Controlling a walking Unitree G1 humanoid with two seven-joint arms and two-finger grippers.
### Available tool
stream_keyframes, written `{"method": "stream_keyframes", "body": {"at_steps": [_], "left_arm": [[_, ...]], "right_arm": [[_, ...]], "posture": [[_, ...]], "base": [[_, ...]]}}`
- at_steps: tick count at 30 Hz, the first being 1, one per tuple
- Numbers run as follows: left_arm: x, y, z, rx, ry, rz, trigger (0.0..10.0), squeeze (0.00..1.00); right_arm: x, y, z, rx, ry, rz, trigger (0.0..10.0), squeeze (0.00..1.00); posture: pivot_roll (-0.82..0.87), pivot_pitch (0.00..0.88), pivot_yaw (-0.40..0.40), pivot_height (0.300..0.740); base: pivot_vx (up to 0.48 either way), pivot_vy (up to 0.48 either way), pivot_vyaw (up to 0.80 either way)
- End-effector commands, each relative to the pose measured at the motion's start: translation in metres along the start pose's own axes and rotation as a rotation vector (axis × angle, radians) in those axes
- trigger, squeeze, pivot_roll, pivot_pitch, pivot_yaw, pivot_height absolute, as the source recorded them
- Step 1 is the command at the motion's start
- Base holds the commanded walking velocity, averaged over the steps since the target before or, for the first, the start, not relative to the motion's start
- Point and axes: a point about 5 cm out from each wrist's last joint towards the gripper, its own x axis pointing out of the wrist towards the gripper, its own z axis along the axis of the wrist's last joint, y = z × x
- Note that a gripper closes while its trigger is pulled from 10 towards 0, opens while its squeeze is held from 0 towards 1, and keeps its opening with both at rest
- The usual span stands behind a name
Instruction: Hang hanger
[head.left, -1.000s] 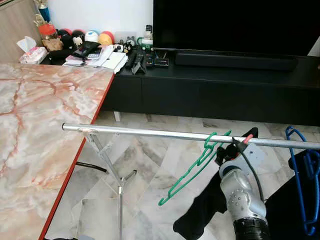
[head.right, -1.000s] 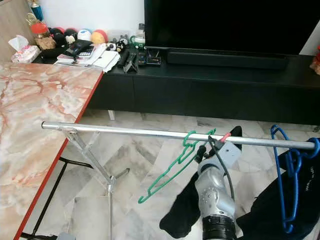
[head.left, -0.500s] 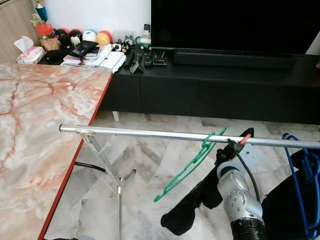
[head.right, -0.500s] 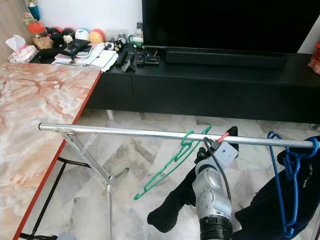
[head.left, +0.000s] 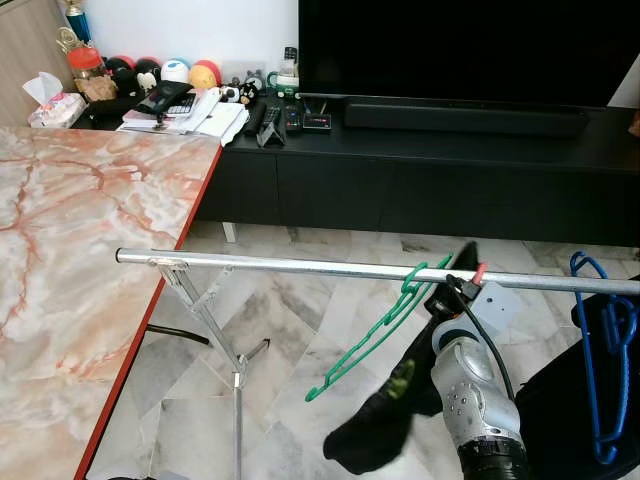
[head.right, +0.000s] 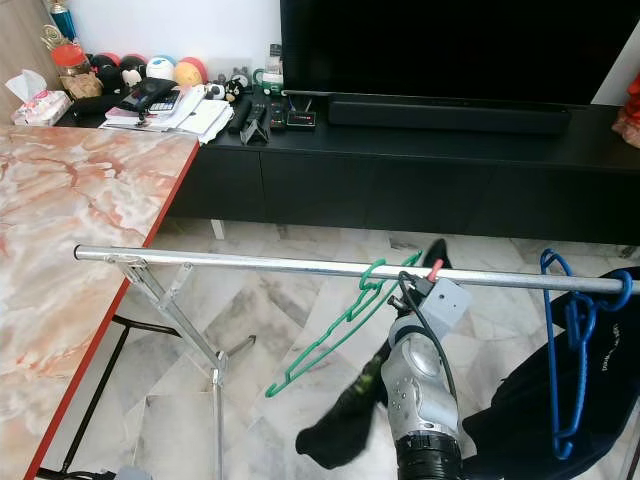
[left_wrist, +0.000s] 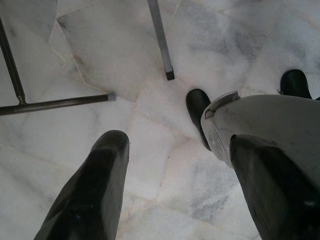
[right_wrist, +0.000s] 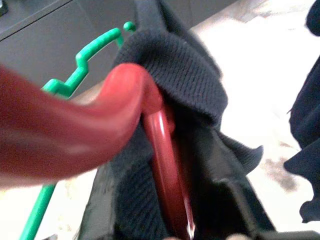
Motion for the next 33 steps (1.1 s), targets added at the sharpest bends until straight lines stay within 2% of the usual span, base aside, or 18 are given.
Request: {"method": "stream_keyframes", "body": {"at_steps": [1,7,15,16,18,25,29,33], "left_arm": [[-0.003,-0.002,-0.011,0.014,0.04,-0.015,10.0,0.0],[-0.003,-0.002,-0.011,0.014,0.04,-0.014,10.0,0.0],[-0.002,-0.004,-0.011,0.013,0.038,-0.015,10.0,0.0],[-0.002,-0.004,-0.011,0.013,0.038,-0.015,10.0,0.0],[-0.002,-0.004,-0.011,0.014,0.038,-0.016,10.0,0.0],[-0.003,-0.004,-0.012,0.018,0.044,-0.019,10.0,0.0],[-0.003,-0.005,-0.013,0.022,0.049,-0.022,10.0,0.0],[-0.003,-0.006,-0.016,0.026,0.056,-0.027,10.0,0.0]], "right_arm": [[-0.002,0.0,-0.009,-0.024,0.029,0.003,0.0,0.0],[-0.005,-0.008,-0.011,-0.028,0.018,-0.037,0.0,0.0],[-0.012,-0.017,0.006,-0.097,-0.114,-0.086,0.0,0.0],[-0.012,-0.017,0.006,-0.097,-0.114,-0.086,0.0,0.0],[-0.017,-0.019,0.013,-0.126,-0.183,-0.066,0.0,0.0],[-0.023,-0.016,0.022,-0.164,-0.261,-0.008,0.0,0.0],[-0.026,-0.018,0.02,-0.172,-0.25,0.0,0.0,0.0],[-0.033,-0.03,0.009,-0.203,-0.21,0.005,0.0,0.0]], "posture": [[0.02,0.128,0.004,0.74],[0.02,0.128,0.001,0.74],[0.02,0.129,-0.002,0.74],[0.02,0.129,-0.002,0.74],[0.01,0.127,-0.001,0.74],[0.01,0.115,-0.001,0.74],[0.0,0.111,-0.001,0.74],[0.0,0.106,-0.003,0.74]], "base": [[0.0,0.0,0.0],[0.0,0.0,0.0],[0.0,0.0,0.0],[0.0,0.0,0.0],[0.0,0.0,0.0],[0.0,0.0,0.0],[0.0,0.0,0.0],[0.0,0.0,0.0]]}}
